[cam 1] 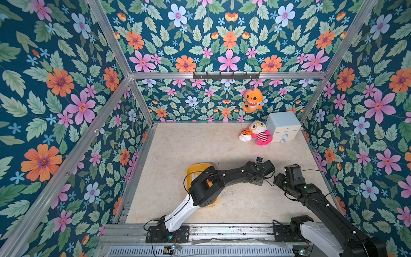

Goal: Put the usb flash drive into the storage box
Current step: Pick up the USB flash from the center of the board, then place the USB flash in the storage box.

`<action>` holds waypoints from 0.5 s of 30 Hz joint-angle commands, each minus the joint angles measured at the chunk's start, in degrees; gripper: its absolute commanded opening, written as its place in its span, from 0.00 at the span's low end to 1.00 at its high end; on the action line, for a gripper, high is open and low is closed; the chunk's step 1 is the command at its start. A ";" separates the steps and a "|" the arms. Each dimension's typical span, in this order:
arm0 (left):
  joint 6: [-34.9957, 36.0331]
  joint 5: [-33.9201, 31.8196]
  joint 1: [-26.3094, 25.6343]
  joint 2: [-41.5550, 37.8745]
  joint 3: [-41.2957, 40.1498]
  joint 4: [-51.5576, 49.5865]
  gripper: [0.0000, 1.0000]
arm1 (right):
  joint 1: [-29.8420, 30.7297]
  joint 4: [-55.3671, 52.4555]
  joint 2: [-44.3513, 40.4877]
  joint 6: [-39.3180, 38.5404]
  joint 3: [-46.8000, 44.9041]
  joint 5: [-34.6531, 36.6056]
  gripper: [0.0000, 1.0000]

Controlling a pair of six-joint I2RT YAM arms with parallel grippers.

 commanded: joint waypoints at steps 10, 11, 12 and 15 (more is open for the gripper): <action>-1.76 -4.88 2.85 -25.22 -19.79 -0.81 0.15 | 0.02 0.64 -0.31 0.33 -0.16 0.37 0.60; -3.16 -5.66 3.45 -29.38 -24.12 -0.33 0.15 | 0.01 0.75 -0.39 0.29 -0.16 0.41 0.60; -4.67 -6.34 4.33 -33.68 -28.79 0.05 0.15 | 0.03 0.75 -0.45 0.31 -0.15 0.40 0.60; -8.81 -7.28 7.21 -45.74 -41.15 1.03 0.15 | -0.03 0.96 -0.59 0.19 -0.24 0.43 0.60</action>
